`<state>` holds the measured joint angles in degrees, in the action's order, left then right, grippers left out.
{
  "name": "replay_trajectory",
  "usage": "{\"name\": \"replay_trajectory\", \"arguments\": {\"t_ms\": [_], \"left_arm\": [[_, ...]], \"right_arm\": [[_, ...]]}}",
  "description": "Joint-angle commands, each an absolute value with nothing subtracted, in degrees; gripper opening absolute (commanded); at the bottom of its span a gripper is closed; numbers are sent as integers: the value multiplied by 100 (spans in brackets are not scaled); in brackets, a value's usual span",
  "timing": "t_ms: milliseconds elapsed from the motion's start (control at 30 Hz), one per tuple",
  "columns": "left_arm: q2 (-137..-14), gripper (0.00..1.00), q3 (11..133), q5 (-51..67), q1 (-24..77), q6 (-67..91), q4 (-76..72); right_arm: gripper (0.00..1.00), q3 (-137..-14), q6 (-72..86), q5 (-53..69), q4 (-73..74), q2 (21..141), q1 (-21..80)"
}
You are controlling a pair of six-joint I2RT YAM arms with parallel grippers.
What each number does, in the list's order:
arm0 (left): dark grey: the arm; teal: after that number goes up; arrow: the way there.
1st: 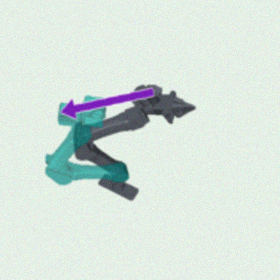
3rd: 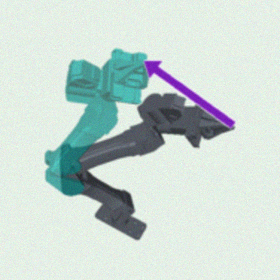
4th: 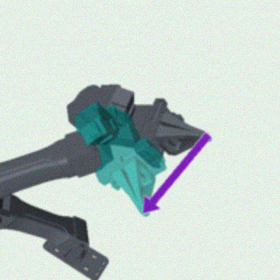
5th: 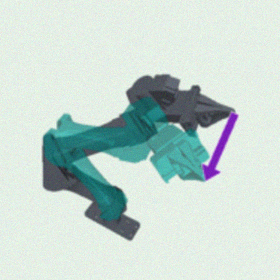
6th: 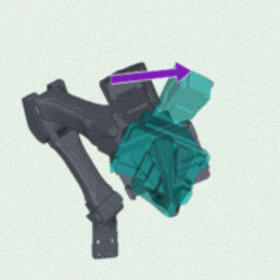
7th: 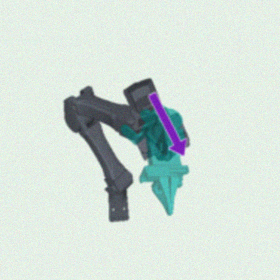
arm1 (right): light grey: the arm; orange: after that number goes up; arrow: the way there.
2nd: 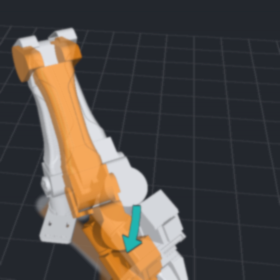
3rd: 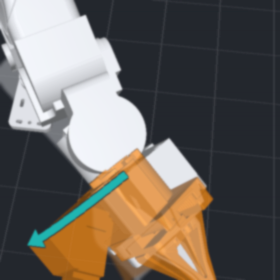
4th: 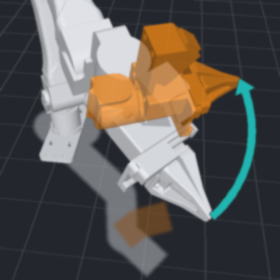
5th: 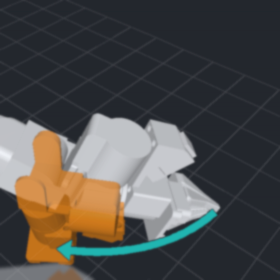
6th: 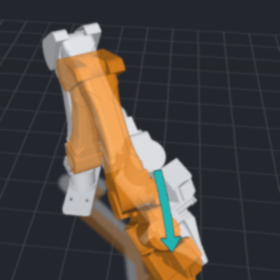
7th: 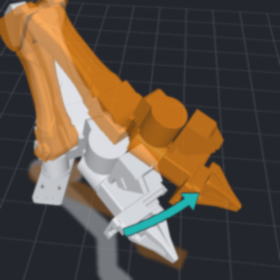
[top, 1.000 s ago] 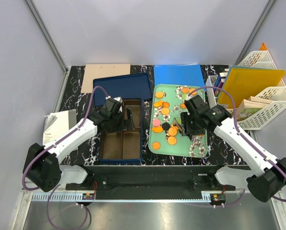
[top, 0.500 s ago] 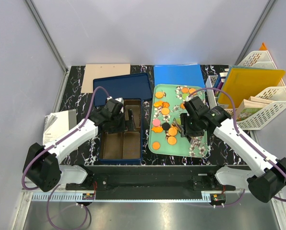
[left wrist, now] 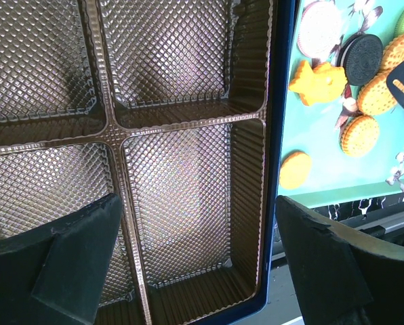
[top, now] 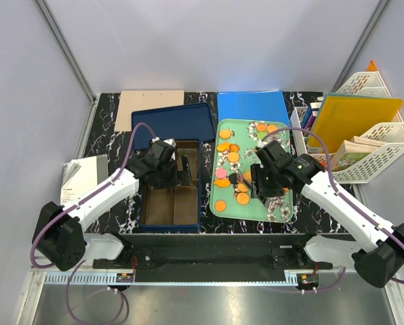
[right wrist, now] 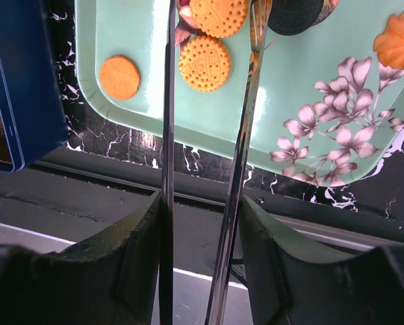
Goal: Pack the cookies
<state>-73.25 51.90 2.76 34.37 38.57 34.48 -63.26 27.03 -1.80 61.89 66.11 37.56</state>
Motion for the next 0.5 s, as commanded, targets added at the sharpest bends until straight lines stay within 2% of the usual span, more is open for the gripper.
{"name": "replay_trajectory", "arguments": {"t_ms": [0, 467], "left_arm": [[-7189, 98, 5133, 272, 3480, 3902, 3261], [-6970, 98, 4940, 246, 3524, 3981, 3261]], "right_arm": [[52, -6100, 2892, -132, 5986, 6451, 3841], [50, -5687, 3023, -123, 5854, 6434, 3841]]}}
